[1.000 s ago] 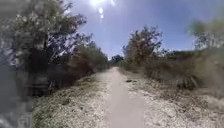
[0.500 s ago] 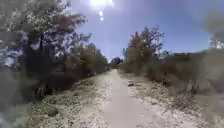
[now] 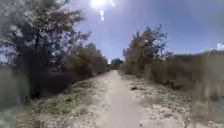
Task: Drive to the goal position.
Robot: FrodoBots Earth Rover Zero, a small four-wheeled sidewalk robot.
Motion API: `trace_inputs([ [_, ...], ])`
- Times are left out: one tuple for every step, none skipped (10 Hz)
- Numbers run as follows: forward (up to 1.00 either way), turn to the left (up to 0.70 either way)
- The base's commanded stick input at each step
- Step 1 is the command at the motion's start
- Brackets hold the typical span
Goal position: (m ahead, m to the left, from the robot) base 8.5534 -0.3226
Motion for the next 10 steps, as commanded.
trace_inputs([
  [0.7, 0.0],
  [0.7, 0.0],
  [0.7, 0.0],
  [0.7, 0.0],
  [0.7, 0.0],
  [0.7, 0.0],
  [0.7, 0.0],
  [0.7, 0.0],
  [0.7, 0.0],
  [0.7, 0.0],
])
